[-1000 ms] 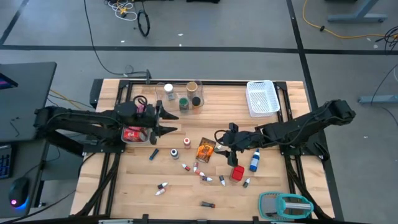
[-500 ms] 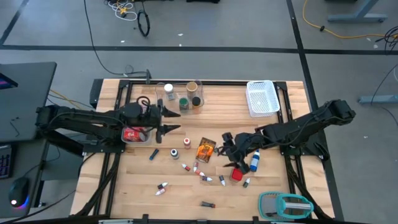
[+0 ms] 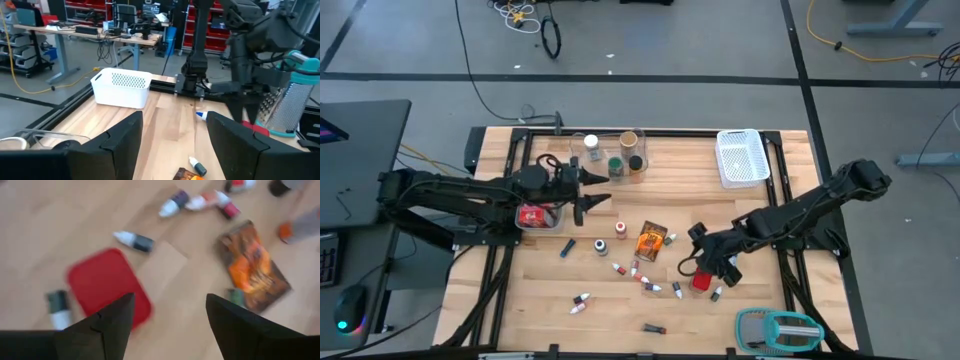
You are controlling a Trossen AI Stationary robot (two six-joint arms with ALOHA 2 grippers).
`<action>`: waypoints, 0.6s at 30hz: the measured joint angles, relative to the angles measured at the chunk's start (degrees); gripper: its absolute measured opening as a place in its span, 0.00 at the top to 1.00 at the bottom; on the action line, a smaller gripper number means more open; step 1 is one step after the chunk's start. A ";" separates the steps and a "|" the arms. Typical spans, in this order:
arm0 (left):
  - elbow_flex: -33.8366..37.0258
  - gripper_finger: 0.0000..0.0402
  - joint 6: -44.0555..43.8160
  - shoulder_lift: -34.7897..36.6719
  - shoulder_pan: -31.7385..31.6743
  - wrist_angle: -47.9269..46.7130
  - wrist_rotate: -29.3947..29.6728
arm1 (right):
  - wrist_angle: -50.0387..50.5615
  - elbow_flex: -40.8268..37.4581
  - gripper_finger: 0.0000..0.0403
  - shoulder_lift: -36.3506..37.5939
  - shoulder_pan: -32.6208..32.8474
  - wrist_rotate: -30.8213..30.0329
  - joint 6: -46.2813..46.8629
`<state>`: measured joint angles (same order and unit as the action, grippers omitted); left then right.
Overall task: Pick & Place Kitchen Items
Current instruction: Put the red seasoning can into the transparent bin
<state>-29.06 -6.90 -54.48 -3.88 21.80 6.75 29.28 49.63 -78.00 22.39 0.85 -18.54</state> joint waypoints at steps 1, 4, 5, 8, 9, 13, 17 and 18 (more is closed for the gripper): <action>0.00 0.42 -0.01 0.00 0.00 0.02 0.13 | -0.41 0.00 0.37 0.00 0.45 0.28 0.65; -0.02 0.42 -0.02 0.00 0.00 0.00 0.21 | -1.04 0.00 0.37 0.00 1.80 0.40 0.37; -0.02 0.42 -0.01 0.00 0.00 0.01 0.21 | -1.01 0.00 0.37 0.00 2.23 1.04 0.06; -0.02 0.42 -0.01 0.00 -0.01 0.01 0.21 | -1.01 0.00 0.37 0.00 3.57 3.62 0.04; -0.02 0.42 -0.02 0.00 0.00 0.02 0.21 | -0.99 0.00 0.37 0.00 3.98 3.92 0.08; -0.02 0.42 -0.02 0.00 0.00 0.00 0.21 | -1.16 -1.21 0.37 0.00 5.04 1.91 -0.31; -0.02 0.42 -0.01 0.00 0.00 0.01 0.19 | -2.78 -4.19 0.37 -0.02 5.28 2.79 -0.08; -0.02 0.42 0.00 0.00 0.00 0.00 0.19 | -3.41 -4.67 0.37 0.01 5.39 2.83 -0.17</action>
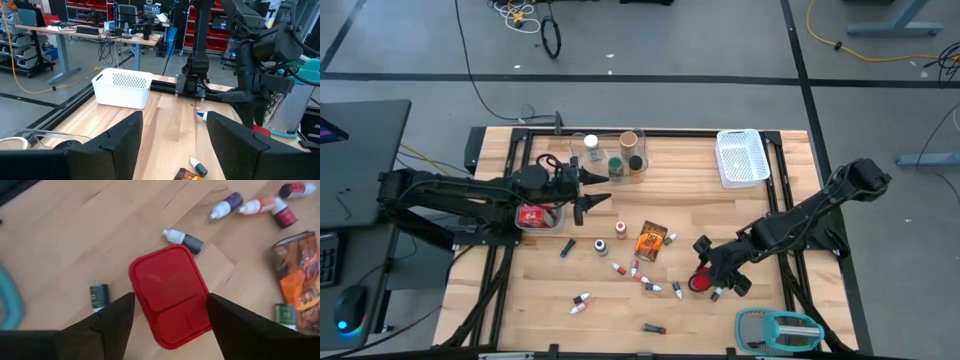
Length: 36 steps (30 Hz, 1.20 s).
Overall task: Pick & Place Kitchen Items
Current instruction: Put the red seasoning can into the transparent bin
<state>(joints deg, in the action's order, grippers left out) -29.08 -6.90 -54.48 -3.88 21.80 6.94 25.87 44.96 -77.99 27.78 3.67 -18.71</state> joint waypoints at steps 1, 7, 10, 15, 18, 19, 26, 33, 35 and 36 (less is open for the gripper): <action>0.00 0.42 0.00 0.00 0.00 0.00 0.00 | -0.51 -0.41 0.37 0.08 0.17 0.02 -0.44; -0.01 0.42 0.00 0.00 -0.01 0.00 0.00 | -2.26 -0.91 0.37 -0.04 0.62 -2.99 -8.89; -0.01 0.42 0.00 0.00 -0.01 0.00 0.00 | -4.00 -0.95 0.37 -0.12 0.53 -2.01 -8.88; -0.02 0.42 0.26 0.00 0.00 0.00 -0.02 | -7.77 -0.95 0.37 -0.27 0.56 -1.65 -5.64; -0.02 0.42 0.31 0.00 0.00 0.00 -0.02 | -8.58 -0.95 0.37 -0.27 0.59 -2.46 -5.25; -0.02 0.42 0.31 0.00 0.00 0.00 -0.02 | -9.16 -0.95 0.37 -0.27 0.75 -3.71 -4.83; -0.02 0.42 0.29 0.00 0.00 -0.02 -0.03 | -8.56 -0.93 0.37 -0.62 0.66 -1.86 -3.47; -0.02 0.42 0.46 0.00 -0.02 -0.09 -0.04 | -15.32 -0.91 0.37 -0.62 0.66 -6.48 -5.80; -0.02 0.42 0.29 0.00 0.00 -0.09 -0.04 | -16.74 -0.89 0.37 -0.62 0.64 -7.52 -5.04; -0.02 0.42 0.28 0.00 -0.01 -0.09 -0.04 | -16.93 -0.89 0.37 -0.62 0.54 -7.68 -4.33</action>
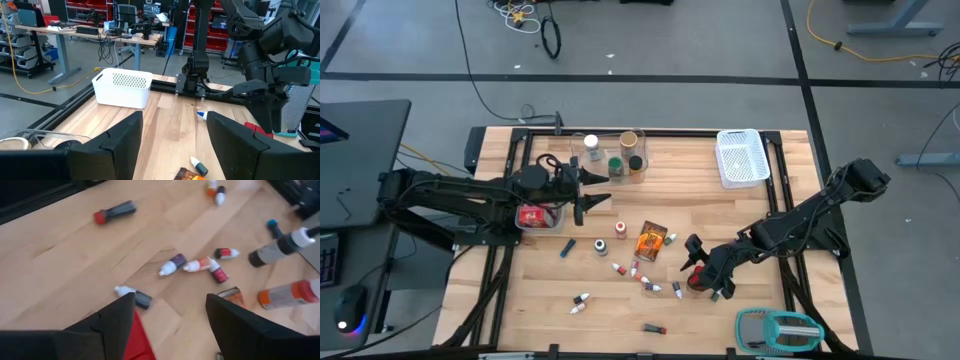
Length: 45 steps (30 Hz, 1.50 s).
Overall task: Pick & Place Kitchen Items
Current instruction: Put the red seasoning can into the transparent bin
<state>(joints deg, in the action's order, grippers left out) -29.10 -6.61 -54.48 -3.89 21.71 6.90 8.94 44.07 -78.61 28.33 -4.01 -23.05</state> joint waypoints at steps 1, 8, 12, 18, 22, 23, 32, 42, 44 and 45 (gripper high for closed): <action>0.00 0.42 0.00 0.00 0.00 -0.02 0.00 | 0.01 0.00 0.37 0.00 -0.10 0.03 0.37; 0.00 0.42 -0.02 0.00 0.01 0.00 0.00 | -0.50 0.00 0.37 0.00 0.03 4.81 3.46; 0.00 0.42 -0.02 0.00 -0.01 0.00 0.00 | -0.51 0.00 0.37 0.00 0.06 5.08 6.87; 0.00 0.42 -0.04 0.00 -0.01 0.02 0.00 | -0.58 0.00 0.37 0.00 0.27 2.59 7.73; 0.00 0.42 -0.04 0.00 -0.01 0.02 0.00 | -0.58 0.00 0.37 0.00 0.28 1.49 8.56; 0.00 0.42 -0.04 0.00 -0.01 0.02 0.00 | -0.58 0.00 0.37 0.00 0.27 1.59 8.49; 0.00 0.42 -0.04 0.00 0.00 0.02 0.00 | -2.99 0.11 0.37 0.04 0.27 1.09 8.16; 0.00 0.42 -0.04 0.00 -0.01 0.04 0.00 | -5.57 0.11 0.37 0.07 0.27 -8.90 9.07; 0.00 0.42 -0.04 0.00 0.01 0.04 0.00 | -5.21 0.11 0.37 0.07 0.25 -9.12 9.07; 0.00 0.42 -0.04 0.00 -0.01 0.04 0.00 | -5.33 0.11 0.37 0.07 0.25 -8.90 9.03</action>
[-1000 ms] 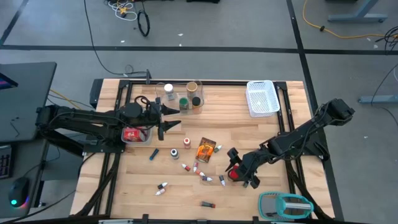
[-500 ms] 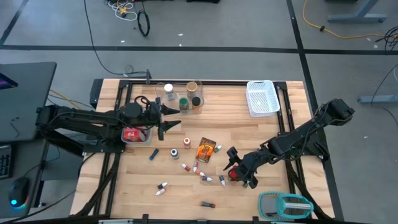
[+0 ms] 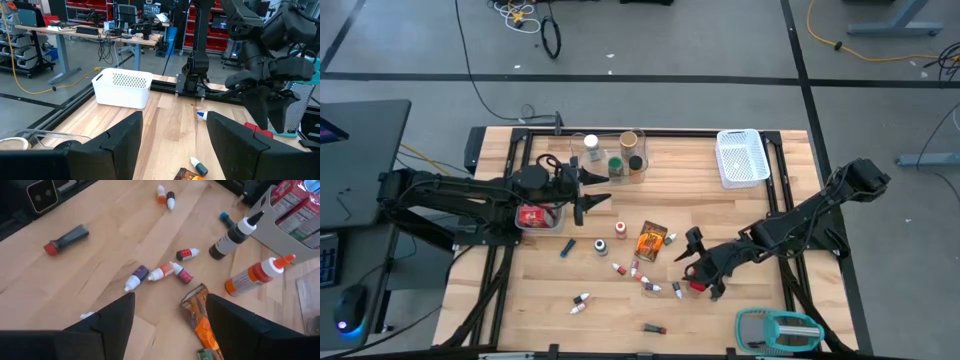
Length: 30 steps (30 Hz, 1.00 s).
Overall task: Pick & Place Kitchen Items
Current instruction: Put the red seasoning can into the transparent bin
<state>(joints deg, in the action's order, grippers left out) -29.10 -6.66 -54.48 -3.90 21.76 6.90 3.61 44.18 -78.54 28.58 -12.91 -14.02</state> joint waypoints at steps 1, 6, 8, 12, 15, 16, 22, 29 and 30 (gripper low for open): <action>0.00 0.42 -0.01 0.00 0.01 0.00 0.00 | -0.22 0.00 0.36 0.00 0.01 0.91 -0.13; 0.00 0.42 0.00 0.00 0.02 0.00 0.00 | -0.44 0.00 0.27 0.00 0.04 1.34 0.26; 0.00 0.42 -0.02 0.00 0.01 0.00 0.00 | -0.06 0.00 0.22 0.00 0.04 1.40 0.28; 0.00 0.42 -0.02 0.00 0.01 0.00 0.00 | 0.77 0.00 0.11 0.00 0.02 2.64 3.47; 0.00 0.42 -0.02 0.00 0.01 0.00 0.00 | 2.55 0.00 0.07 0.00 0.02 9.57 7.21; 0.00 0.42 -0.02 0.00 0.02 0.00 0.00 | 3.05 0.00 0.07 0.00 0.07 11.83 7.91; 0.00 0.42 -0.01 0.00 0.00 0.00 0.00 | 10.93 0.00 0.08 0.00 0.42 17.87 0.10; 0.00 0.42 -0.02 0.00 0.00 -0.01 0.00 | 12.88 -0.02 0.08 -1.76 -0.35 17.93 -6.38; 0.00 0.42 -0.02 0.00 0.00 0.00 0.00 | 12.96 -0.02 0.08 -2.38 -0.48 17.92 -6.73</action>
<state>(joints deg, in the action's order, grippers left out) -29.10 -6.68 -54.48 -3.90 21.76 6.90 16.56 44.16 -80.93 28.10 5.00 -20.75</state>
